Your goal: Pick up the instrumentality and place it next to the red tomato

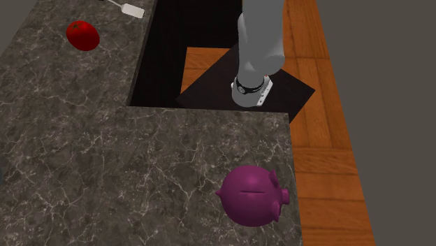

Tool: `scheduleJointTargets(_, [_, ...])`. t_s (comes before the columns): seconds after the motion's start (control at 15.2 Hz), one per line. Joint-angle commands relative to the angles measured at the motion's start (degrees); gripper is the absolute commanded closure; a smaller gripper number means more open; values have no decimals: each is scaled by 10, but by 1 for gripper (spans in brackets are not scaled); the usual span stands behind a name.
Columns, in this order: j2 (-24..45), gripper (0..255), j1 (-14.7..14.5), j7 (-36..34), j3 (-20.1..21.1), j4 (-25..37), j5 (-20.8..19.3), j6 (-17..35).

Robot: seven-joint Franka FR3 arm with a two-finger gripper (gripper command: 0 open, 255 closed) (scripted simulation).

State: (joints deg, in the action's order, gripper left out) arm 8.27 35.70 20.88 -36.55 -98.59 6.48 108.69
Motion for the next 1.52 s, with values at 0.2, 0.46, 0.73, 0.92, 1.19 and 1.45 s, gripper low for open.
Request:
scheduleJointTargets(0.2, [136, 255, 75, 70, -2, 162, 85, -54])
scheduleJointTargets(0.46, [255, 255, 161, 98, 14, 338, 141, -122])
scheduleJointTargets(0.73, [306, 255, 198, 102, 26, 409, 160, -141])
scheduleJointTargets(0.92, [301, 255, 189, 107, 25, 375, 159, -114])
scheduleJointTargets(1.19, [297, 255, 179, 112, 25, 336, 159, -81])
scheduleJointTargets(1.45, [297, 255, 172, 116, 26, 304, 161, -50])
